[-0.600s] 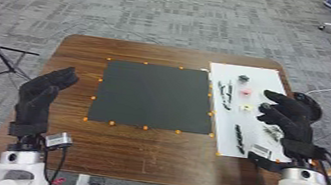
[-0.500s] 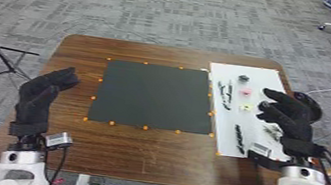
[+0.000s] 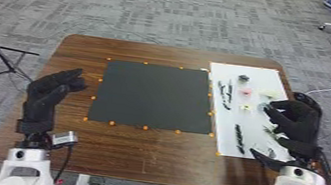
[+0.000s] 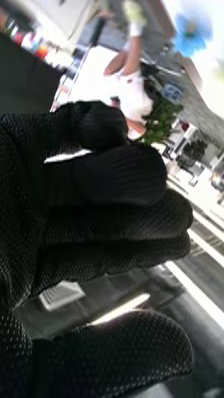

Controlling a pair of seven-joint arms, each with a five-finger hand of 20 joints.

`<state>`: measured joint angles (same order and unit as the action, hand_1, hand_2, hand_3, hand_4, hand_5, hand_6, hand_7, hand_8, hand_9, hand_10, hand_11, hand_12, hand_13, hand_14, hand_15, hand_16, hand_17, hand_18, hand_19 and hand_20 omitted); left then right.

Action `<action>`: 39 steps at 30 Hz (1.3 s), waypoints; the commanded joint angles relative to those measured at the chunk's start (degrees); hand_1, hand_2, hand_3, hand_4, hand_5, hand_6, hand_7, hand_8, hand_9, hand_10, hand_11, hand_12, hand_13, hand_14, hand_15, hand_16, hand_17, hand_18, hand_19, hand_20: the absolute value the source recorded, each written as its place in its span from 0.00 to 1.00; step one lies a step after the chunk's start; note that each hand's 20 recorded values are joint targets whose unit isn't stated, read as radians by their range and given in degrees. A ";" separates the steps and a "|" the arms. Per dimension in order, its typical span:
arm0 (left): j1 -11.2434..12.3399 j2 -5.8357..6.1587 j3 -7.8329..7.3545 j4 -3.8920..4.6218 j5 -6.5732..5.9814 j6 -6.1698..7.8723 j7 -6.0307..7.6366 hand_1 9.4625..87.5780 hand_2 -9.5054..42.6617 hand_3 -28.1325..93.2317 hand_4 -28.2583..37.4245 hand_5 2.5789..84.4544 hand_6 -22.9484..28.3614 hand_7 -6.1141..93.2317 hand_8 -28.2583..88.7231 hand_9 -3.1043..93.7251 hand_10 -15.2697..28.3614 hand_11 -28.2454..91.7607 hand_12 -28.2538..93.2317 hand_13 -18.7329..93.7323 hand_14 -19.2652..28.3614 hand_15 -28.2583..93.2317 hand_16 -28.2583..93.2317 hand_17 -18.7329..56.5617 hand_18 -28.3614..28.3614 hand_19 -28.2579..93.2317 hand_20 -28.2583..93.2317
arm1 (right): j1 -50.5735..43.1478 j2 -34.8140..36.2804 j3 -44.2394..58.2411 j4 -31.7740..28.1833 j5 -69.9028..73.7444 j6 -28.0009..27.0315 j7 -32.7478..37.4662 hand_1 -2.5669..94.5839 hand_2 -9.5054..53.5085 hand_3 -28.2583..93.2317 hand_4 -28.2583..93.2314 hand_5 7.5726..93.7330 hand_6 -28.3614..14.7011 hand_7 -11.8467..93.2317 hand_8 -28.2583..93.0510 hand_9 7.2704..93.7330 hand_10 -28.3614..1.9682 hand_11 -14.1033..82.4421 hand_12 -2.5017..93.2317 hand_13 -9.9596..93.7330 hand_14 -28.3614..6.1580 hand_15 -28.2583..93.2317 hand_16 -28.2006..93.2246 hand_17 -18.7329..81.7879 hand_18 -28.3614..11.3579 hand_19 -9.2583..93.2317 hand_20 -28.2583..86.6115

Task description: Arrange flowers

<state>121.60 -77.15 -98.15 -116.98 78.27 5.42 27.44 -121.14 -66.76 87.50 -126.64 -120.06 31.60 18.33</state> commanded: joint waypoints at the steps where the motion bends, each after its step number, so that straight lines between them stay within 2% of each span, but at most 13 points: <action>1: 1.53 0.80 -1.00 -1.09 -0.40 0.74 -0.59 0.23 0.00 0.79 0.05 0.67 0.46 0.22 0.18 0.63 0.68 0.43 0.35 0.61 0.81 0.53 0.24 0.40 0.78 0.54 0.54 | 0.48 3.88 1.39 -2.63 -4.83 -12.42 4.83 0.43 0.00 0.76 0.08 0.62 0.62 0.48 0.25 0.77 0.55 0.62 0.42 0.79 0.54 0.80 0.55 0.56 0.15 0.95 0.79; 3: 1.67 0.88 -1.09 -1.32 -1.19 0.67 -0.80 0.23 0.00 0.79 0.05 0.67 0.46 0.22 0.18 0.63 0.68 0.43 0.36 0.61 0.81 0.53 0.24 0.40 0.78 0.54 0.55 | 0.73 4.72 2.80 -3.94 -5.47 -19.80 7.04 0.44 0.00 0.75 0.08 0.62 0.63 0.47 0.28 0.78 0.55 0.61 0.42 0.80 0.55 0.80 0.55 0.57 0.15 0.96 0.78; 4: 1.78 0.80 -1.15 -1.36 -1.20 0.62 -0.81 0.23 0.00 0.78 0.05 0.67 0.47 0.22 0.18 0.63 0.68 0.43 0.36 0.61 0.81 0.53 0.24 0.40 0.78 0.54 0.55 | 0.93 4.94 3.54 -4.46 -5.80 -23.56 7.63 0.43 0.00 0.75 0.08 0.63 0.62 0.46 0.26 0.78 0.55 0.61 0.43 0.81 0.55 0.80 0.55 0.58 0.15 0.96 0.78; 5: 2.04 0.73 -1.22 -1.59 -0.79 0.70 -1.30 0.23 0.00 0.79 0.05 0.67 0.46 0.22 0.18 0.63 0.68 0.43 0.36 0.61 0.81 0.53 0.24 0.40 0.78 0.55 0.55 | 1.43 5.71 3.28 -4.55 -6.59 -25.11 8.77 0.43 0.00 0.75 0.09 0.64 0.62 0.46 0.20 0.79 0.55 0.61 0.42 0.81 0.56 0.80 0.55 0.58 0.15 0.96 0.78; 7: 2.27 0.81 -1.34 -1.83 -0.10 0.74 -2.11 0.22 0.00 0.79 0.06 0.67 0.46 0.22 0.18 0.63 0.68 0.43 0.36 0.62 0.81 0.53 0.24 0.39 0.78 0.55 0.55 | 2.84 6.87 3.37 -5.11 -8.46 -31.95 10.78 0.42 0.00 0.75 0.09 0.61 0.60 0.43 0.18 0.79 0.55 0.58 0.42 0.82 0.57 0.79 0.56 0.59 0.15 0.97 0.77; 10: 2.65 0.89 -1.33 -2.15 -0.30 0.87 -2.60 0.23 0.00 0.78 0.06 0.66 0.47 0.22 0.18 0.62 0.68 0.43 0.36 0.61 0.82 0.53 0.24 0.39 0.79 0.55 0.55 | 5.66 9.59 0.93 -4.25 -11.56 -36.95 13.39 0.41 0.00 0.73 0.10 0.56 0.58 0.40 0.18 0.78 0.53 0.54 0.41 0.84 0.60 0.79 0.56 0.61 0.16 0.99 0.77; 14: 2.91 1.18 -1.67 -2.48 -0.21 0.79 -2.74 0.23 0.00 0.78 0.07 0.66 0.47 0.22 0.18 0.62 0.68 0.43 0.36 0.61 0.82 0.53 0.24 0.38 0.79 0.55 0.56 | 7.85 11.51 -2.01 -3.20 -14.31 -41.76 15.91 0.41 0.00 0.72 0.11 0.55 0.57 0.39 0.19 0.78 0.52 0.54 0.41 0.87 0.65 0.79 0.56 0.64 0.17 1.00 0.77; 19: 3.31 1.31 -2.20 -2.75 -0.38 0.64 -3.23 0.23 0.00 0.78 0.07 0.66 0.47 0.22 0.18 0.62 0.68 0.44 0.36 0.61 0.82 0.53 0.24 0.38 0.79 0.56 0.56 | 8.24 12.47 -4.57 -1.10 -17.09 -44.46 16.67 0.41 0.00 0.70 0.11 0.55 0.56 0.39 0.20 0.78 0.52 0.54 0.42 0.88 0.70 0.78 0.57 0.67 0.20 1.00 0.78; 23: 3.93 0.97 -2.43 -2.89 -1.37 0.37 -3.43 0.23 0.00 0.78 0.07 0.66 0.47 0.22 0.18 0.62 0.68 0.44 0.36 0.61 0.82 0.52 0.24 0.38 0.79 0.56 0.56 | 7.63 12.96 -5.85 0.86 -17.93 -46.09 17.20 0.41 0.00 0.69 0.11 0.54 0.55 0.39 0.19 0.77 0.49 0.54 0.42 0.88 0.69 0.78 0.57 0.67 0.20 1.00 0.78; 25: 4.08 0.70 -2.51 -2.96 -1.48 0.34 -3.53 0.23 0.00 0.78 0.07 0.66 0.47 0.22 0.18 0.62 0.68 0.44 0.35 0.61 0.82 0.52 0.24 0.38 0.79 0.56 0.56 | 7.09 13.03 -5.96 1.49 -18.12 -47.12 17.55 0.41 0.00 0.69 0.11 0.54 0.56 0.39 0.20 0.77 0.49 0.53 0.42 0.88 0.69 0.77 0.57 0.67 0.19 1.00 0.78; 34: 4.62 0.75 -3.37 -3.37 -1.50 -0.09 -4.07 0.23 0.01 0.78 0.08 0.66 0.47 0.22 0.18 0.62 0.68 0.43 0.35 0.61 0.82 0.52 0.24 0.38 0.78 0.56 0.57 | 5.05 11.62 -6.86 2.74 -20.18 -45.90 18.85 0.41 0.00 0.69 0.11 0.54 0.56 0.39 0.20 0.77 0.49 0.54 0.42 0.90 0.71 0.77 0.57 0.68 0.20 1.00 0.78; 39: 4.68 0.62 -3.38 -3.44 -1.35 -0.15 -4.11 0.24 0.01 0.78 0.08 0.66 0.47 0.22 0.18 0.62 0.68 0.43 0.36 0.61 0.82 0.52 0.24 0.38 0.78 0.57 0.57 | 3.96 10.73 -9.06 3.09 -22.01 -42.98 19.27 0.42 0.00 0.69 0.11 0.55 0.57 0.42 0.20 0.78 0.52 0.56 0.43 0.91 0.72 0.78 0.56 0.70 0.21 1.00 0.79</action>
<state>125.54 -76.12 -101.27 -119.86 77.20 5.61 23.94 -114.65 -54.60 81.11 -124.98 -139.74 -13.72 36.12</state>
